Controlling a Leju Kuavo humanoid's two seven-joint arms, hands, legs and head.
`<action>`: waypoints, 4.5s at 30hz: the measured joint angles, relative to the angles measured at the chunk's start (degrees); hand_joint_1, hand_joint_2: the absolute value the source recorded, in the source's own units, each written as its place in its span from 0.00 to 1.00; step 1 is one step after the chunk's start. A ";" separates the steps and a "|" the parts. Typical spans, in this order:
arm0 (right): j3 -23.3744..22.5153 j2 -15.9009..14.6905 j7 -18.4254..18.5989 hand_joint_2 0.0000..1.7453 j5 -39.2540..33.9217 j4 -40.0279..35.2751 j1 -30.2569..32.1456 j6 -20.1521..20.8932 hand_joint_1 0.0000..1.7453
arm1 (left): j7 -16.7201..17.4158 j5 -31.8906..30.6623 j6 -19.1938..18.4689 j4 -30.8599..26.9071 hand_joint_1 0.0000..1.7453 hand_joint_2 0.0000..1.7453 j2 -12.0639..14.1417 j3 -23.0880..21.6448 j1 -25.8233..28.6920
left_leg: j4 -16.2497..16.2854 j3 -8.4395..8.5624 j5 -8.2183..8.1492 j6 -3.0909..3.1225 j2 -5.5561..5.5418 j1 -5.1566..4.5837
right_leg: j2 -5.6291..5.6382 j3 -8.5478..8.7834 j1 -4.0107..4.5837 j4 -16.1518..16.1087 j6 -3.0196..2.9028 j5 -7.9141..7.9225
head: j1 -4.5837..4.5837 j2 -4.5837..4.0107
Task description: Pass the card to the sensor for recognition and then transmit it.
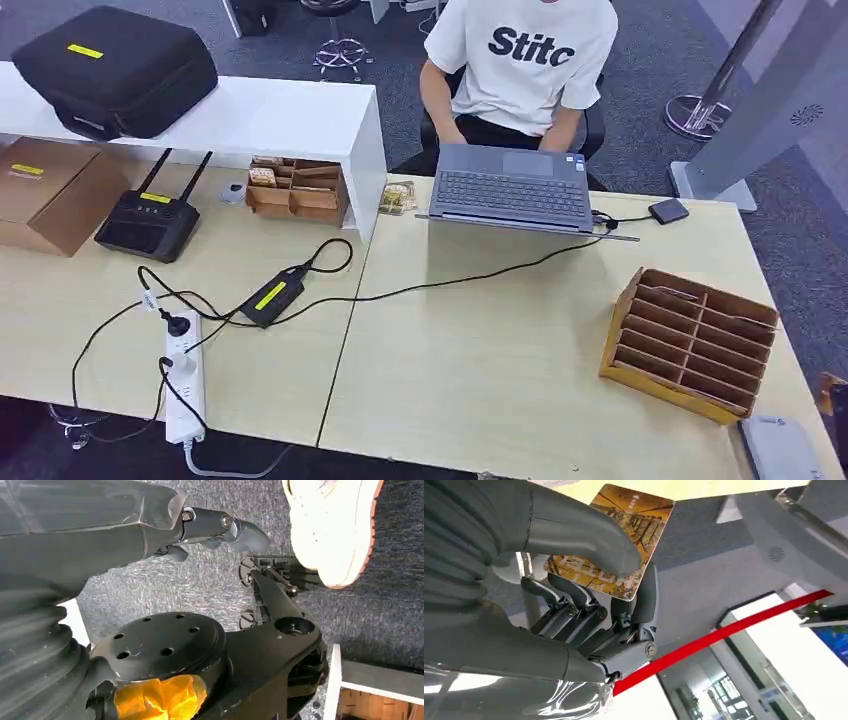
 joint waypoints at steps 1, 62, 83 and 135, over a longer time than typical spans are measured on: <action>-0.55 -0.39 0.20 1.00 0.29 0.83 -0.13 0.00 1.00 | 0.15 0.20 0.02 0.00 0.00 1.00 0.00 -0.20 -0.05 | 0.00 0.00 -0.01 0.02 0.00 0.00 | 0.00 0.00 0.00 0.00 0.00 0.00 | 0.00 0.00; 8.77 -5.42 -4.15 1.00 -3.56 0.19 0.79 4.41 1.00 | -0.61 9.05 1.16 0.37 0.00 1.00 -0.09 -4.63 -0.12 | 0.00 -0.04 -0.01 0.03 0.02 0.01 | 0.00 -0.03 0.01 0.03 0.00 0.00 | 0.00 0.00; 47.40 -5.36 9.24 1.00 4.94 19.63 -40.29 4.50 1.00 | 0.44 7.61 -2.12 0.63 0.00 1.00 2.05 -13.00 -1.64 | -0.01 -0.15 0.47 -0.18 0.21 0.06 | 0.24 -0.30 0.05 0.29 -0.19 0.40 | 0.00 0.00; 48.01 -18.69 2.26 1.00 12.77 8.55 -19.04 -3.32 0.00 | -0.37 15.30 -0.48 0.83 0.00 1.00 1.97 -16.92 -1.17 | 0.02 -0.44 0.34 -0.18 -0.24 0.21 | -0.20 -0.42 0.19 0.09 -0.12 0.32 | 0.00 0.00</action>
